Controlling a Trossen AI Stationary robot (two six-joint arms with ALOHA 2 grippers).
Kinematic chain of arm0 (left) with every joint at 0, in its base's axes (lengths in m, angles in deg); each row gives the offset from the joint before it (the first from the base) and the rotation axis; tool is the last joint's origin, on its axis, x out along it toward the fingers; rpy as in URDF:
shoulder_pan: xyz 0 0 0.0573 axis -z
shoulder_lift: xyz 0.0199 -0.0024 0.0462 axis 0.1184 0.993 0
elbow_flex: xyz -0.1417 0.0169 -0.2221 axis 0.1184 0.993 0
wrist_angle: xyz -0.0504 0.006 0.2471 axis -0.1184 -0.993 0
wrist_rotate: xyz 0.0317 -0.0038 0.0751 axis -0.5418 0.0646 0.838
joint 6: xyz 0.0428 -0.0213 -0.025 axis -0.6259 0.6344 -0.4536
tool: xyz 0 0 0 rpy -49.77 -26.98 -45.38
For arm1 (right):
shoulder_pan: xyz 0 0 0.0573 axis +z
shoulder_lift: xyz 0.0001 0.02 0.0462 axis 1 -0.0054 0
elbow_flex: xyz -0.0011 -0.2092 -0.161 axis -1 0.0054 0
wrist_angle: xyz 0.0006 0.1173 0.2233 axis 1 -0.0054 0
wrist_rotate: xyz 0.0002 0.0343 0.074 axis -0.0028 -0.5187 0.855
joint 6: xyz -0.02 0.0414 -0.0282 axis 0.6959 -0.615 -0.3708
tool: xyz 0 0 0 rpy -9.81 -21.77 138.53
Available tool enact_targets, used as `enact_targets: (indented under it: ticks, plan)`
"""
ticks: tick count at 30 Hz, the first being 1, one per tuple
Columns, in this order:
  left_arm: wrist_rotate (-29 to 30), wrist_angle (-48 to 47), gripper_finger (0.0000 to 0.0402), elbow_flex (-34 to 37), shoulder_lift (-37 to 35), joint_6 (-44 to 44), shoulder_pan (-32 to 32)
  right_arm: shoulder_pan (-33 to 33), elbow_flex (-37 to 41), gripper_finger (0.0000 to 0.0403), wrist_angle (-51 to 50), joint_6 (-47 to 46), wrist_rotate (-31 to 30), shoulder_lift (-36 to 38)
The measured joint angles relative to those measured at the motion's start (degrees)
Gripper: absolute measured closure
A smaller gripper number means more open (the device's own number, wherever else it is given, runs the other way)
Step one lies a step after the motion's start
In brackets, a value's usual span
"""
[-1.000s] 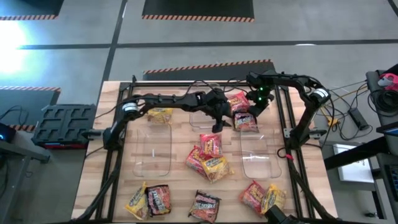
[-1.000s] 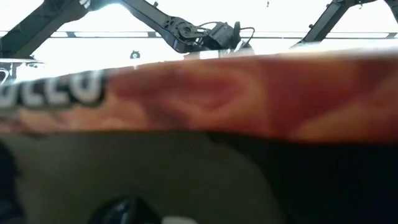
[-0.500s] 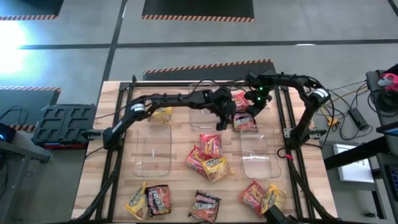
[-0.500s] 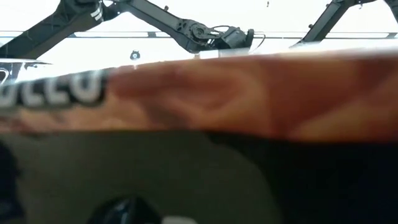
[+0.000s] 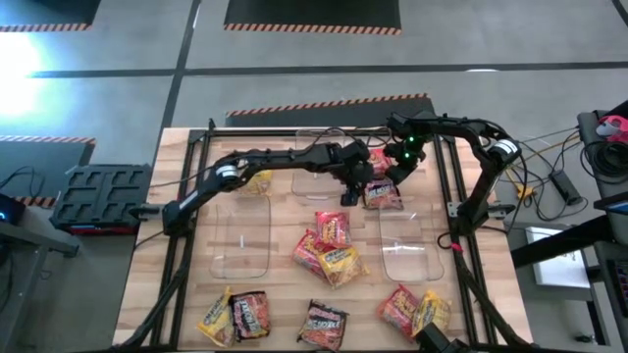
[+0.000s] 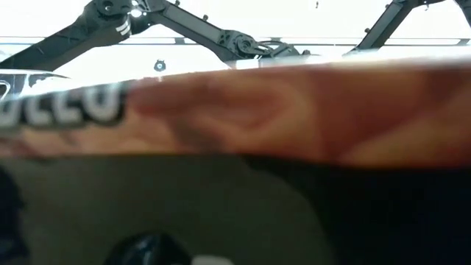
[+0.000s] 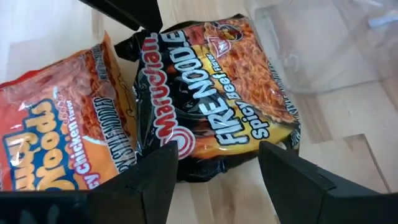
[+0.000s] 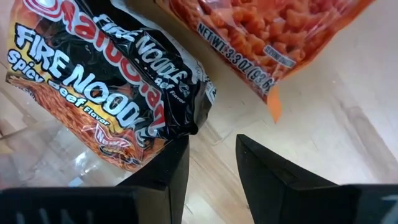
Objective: Sort Maruchan noodles
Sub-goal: Put the top right black pack noodle into the bottom right transparent bin
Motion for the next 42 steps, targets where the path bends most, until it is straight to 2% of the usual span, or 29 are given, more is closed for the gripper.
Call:
enact_targets:
  ticks: [12,18,23,26,31,42]
  plan:
    - [0.37,-2.46,0.0196,-2.79,3.62,-0.87,0.38,0.12,-0.09,0.0282,0.82,-0.47,1.12,0.0]
    - [0.5,-2.48,0.0196,-2.72,3.62,-0.86,0.38,0.11,-1.03,0.0282,-0.33,-1.72,5.44,0.02]
    - [4.71,-2.16,0.0196,-2.72,4.12,-1.08,0.36,0.11,-2.84,0.0282,-4.37,-2.43,5.45,0.02]
    - [5.2,-2.32,0.0196,-2.68,4.75,-1.28,0.36,0.11,-3.92,0.0282,-5.42,-4.91,3.96,0.02]
    - [5.25,-2.86,0.0196,-3.7,4.8,-1.09,0.34,-0.23,-4.63,0.0282,-6.86,-7.19,-3.57,0.02]
    - [5.27,-6.45,0.0196,-8.15,4.56,-1.07,0.34,-1.18,-4.39,0.0282,-10.29,-7.18,-3.76,0.02]
